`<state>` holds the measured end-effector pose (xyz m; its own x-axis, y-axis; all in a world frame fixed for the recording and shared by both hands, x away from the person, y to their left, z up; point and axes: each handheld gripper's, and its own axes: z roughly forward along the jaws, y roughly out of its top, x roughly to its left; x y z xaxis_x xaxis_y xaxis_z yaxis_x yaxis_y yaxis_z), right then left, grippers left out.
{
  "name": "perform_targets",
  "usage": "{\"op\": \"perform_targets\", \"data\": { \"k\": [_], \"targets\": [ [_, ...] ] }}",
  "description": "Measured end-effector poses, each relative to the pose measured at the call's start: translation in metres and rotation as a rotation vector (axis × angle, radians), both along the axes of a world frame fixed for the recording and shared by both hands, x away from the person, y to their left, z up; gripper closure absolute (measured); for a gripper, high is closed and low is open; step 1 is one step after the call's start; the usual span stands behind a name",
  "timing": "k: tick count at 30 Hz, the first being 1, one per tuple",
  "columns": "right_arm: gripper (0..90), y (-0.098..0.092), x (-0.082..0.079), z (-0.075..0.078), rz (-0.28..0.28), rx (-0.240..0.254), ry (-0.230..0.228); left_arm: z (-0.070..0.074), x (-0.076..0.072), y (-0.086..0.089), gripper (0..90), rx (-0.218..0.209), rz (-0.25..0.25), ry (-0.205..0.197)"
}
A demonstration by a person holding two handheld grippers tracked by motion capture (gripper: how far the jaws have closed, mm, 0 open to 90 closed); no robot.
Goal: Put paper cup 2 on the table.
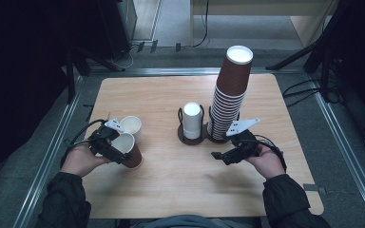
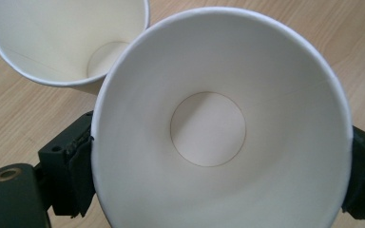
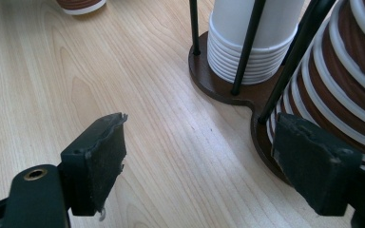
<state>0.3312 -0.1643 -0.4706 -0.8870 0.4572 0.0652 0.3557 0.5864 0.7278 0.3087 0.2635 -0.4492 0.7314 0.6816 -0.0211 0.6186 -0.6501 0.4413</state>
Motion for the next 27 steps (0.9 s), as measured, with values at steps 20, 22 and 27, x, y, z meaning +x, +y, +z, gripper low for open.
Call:
{"op": "perform_targets", "data": {
  "k": [20,22,27],
  "targets": [
    [19.1,0.0,0.0,-0.0001,0.0,-0.002,-0.002,-0.0061,0.0032,-0.0012,0.0,-0.014,0.028,0.016],
    [19.1,0.0,0.0,-0.0004,0.002,-0.005,-0.002,-0.0047,0.0026,-0.0014,0.0,-0.026,0.025,0.015],
    [19.1,-0.0001,0.0,-0.0003,0.004,-0.006,-0.003,-0.0011,0.0005,-0.002,0.0,-0.055,0.015,0.011]
  ]
}}
